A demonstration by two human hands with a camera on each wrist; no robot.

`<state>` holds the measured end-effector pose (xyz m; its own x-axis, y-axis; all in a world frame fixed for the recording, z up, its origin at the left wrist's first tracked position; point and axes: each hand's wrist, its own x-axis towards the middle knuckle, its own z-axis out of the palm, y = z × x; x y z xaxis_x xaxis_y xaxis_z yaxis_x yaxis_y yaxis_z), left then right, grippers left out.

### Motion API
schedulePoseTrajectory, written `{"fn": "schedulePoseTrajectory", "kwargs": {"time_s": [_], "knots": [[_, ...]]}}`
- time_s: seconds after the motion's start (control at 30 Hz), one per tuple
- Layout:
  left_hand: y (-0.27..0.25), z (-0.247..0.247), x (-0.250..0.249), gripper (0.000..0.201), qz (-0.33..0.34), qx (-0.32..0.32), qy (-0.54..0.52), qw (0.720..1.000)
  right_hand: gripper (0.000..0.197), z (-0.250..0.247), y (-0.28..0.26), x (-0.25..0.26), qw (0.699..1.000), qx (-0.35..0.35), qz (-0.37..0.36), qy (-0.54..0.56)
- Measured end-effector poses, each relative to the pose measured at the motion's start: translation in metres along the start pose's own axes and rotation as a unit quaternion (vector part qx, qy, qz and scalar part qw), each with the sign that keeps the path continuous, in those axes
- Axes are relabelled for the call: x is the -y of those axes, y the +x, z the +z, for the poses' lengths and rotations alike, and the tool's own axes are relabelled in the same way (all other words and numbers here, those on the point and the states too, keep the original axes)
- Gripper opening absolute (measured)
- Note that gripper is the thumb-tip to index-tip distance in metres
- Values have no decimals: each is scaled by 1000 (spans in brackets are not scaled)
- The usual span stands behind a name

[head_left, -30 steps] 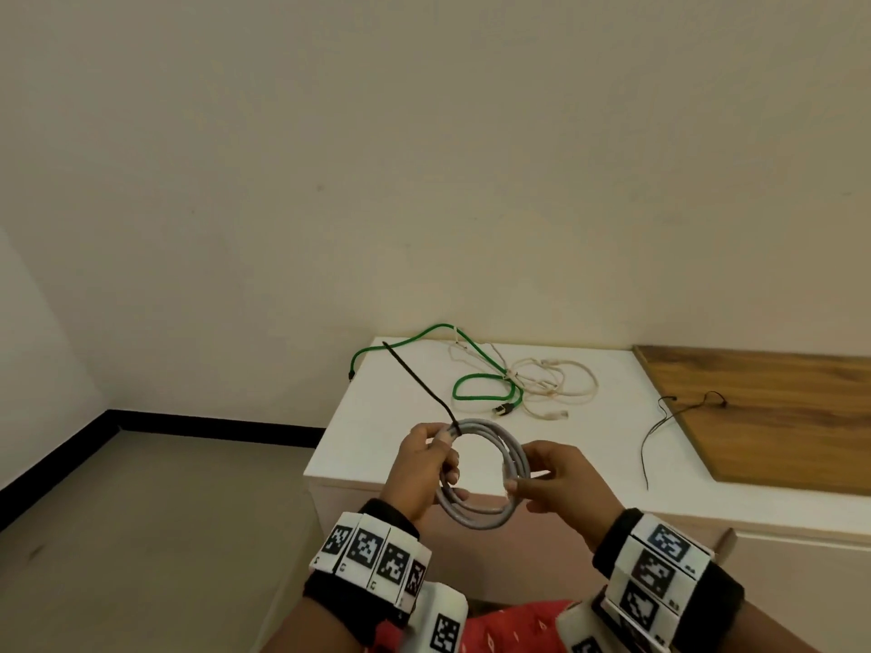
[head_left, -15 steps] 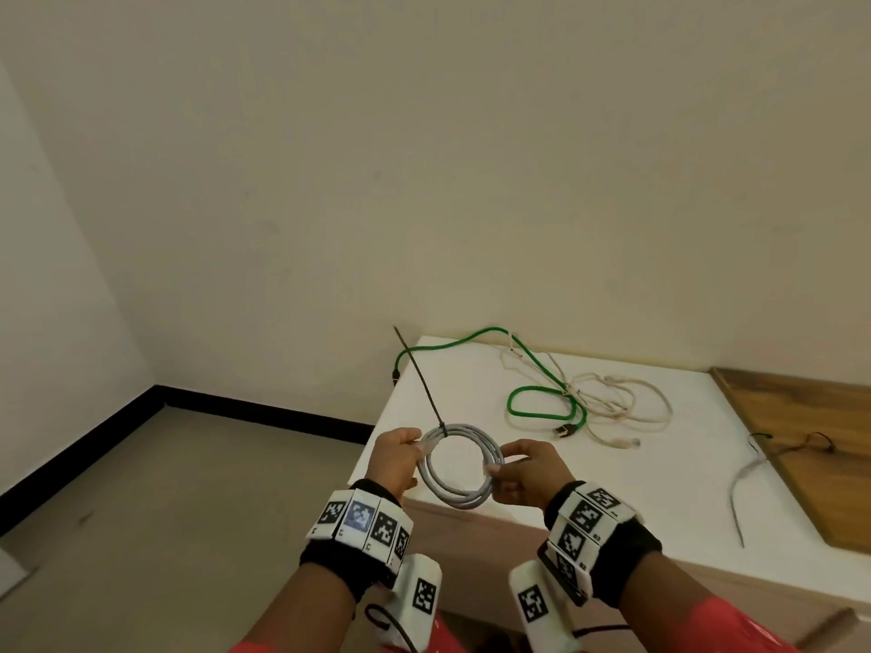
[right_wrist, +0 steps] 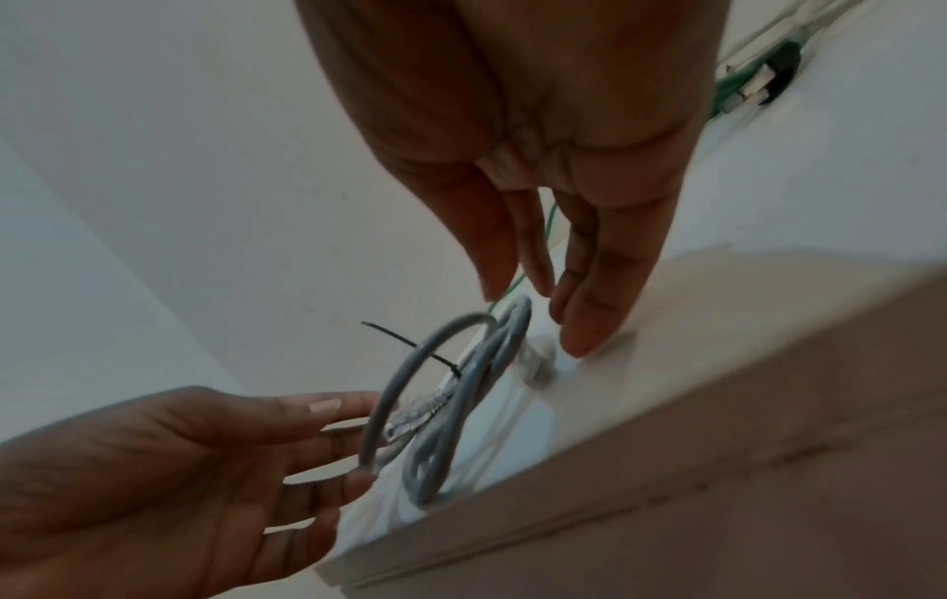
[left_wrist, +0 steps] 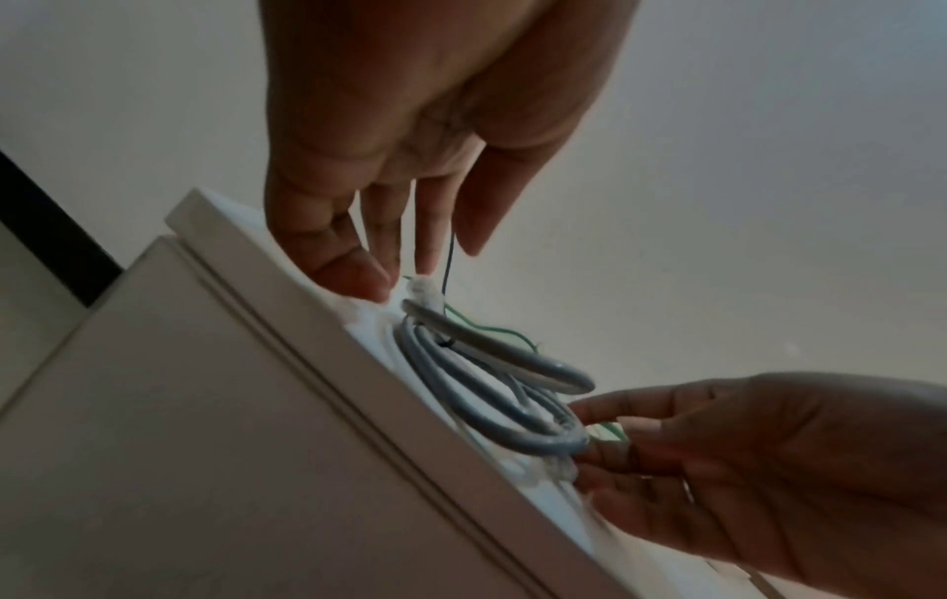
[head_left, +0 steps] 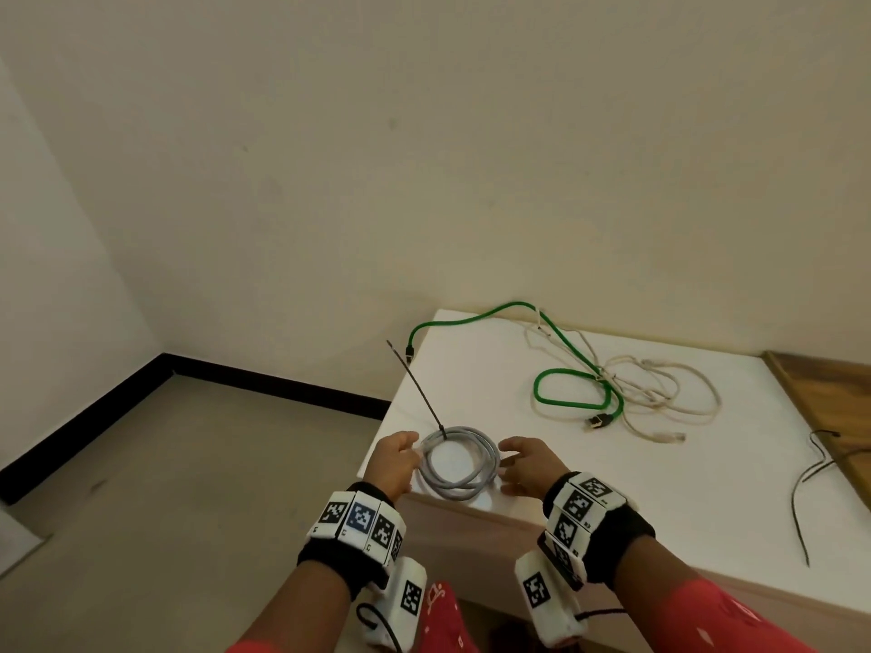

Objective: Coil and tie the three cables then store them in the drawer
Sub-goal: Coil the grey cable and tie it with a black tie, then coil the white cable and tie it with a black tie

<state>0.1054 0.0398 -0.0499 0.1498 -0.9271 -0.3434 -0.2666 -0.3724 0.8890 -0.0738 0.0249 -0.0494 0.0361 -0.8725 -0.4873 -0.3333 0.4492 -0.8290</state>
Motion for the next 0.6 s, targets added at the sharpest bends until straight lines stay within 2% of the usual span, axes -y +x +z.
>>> {"fn": "schedulePoseTrajectory", "kwargs": {"time_s": [0.1, 0.2, 0.3, 0.43, 0.5, 0.6], "knots": [[0, -1, -7, 36, 59, -30, 33, 997, 30, -19, -4, -2, 999, -41, -3, 25], [1, 6, -21, 28, 122, -42, 67, 989, 11, -52, -5, -5, 995, -90, 8, 43], [1, 20, -37, 25, 152, -20, 69, 986, 15, -90, -1, -7, 988, -141, 12, 62], [3, 38, -47, 25, 154, 27, 69, 985, 14, -128, 13, -4, 975, -217, 9, 50], [6, 45, -49, 23, 156, 35, 59, 985, 23, -142, 25, -2, 969, -243, -7, -37], [10, 53, -49, 23, 167, 46, 47, 984, 35, -150, 35, 2, 935, -269, -39, -227]]}}
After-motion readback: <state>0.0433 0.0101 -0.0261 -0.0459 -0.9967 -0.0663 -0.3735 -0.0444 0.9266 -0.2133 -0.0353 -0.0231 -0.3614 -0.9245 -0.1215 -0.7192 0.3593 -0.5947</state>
